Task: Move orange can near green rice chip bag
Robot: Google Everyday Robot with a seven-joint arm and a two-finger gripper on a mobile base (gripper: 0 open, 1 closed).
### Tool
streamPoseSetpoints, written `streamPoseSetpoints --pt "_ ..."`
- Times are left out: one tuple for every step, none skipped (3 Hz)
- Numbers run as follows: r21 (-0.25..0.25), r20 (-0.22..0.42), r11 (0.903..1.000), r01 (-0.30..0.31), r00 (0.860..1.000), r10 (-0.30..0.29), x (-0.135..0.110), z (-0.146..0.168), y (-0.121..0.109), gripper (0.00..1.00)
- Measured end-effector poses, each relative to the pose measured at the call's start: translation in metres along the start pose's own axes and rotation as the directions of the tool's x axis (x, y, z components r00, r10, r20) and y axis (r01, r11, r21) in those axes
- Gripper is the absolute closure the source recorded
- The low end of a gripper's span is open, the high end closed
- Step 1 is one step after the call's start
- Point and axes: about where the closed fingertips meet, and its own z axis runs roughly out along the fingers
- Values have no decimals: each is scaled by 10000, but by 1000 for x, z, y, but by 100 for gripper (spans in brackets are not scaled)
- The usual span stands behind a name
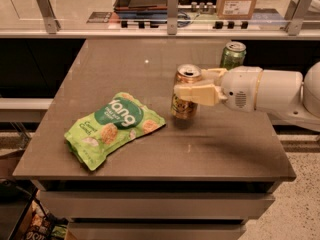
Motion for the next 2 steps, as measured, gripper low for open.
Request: streamPoseSetpoints --pt "70 135 9999 -112 9998 112 10 -3 9 100" --pt "243 313 9996 -148 9994 140 26 -6 26 100"
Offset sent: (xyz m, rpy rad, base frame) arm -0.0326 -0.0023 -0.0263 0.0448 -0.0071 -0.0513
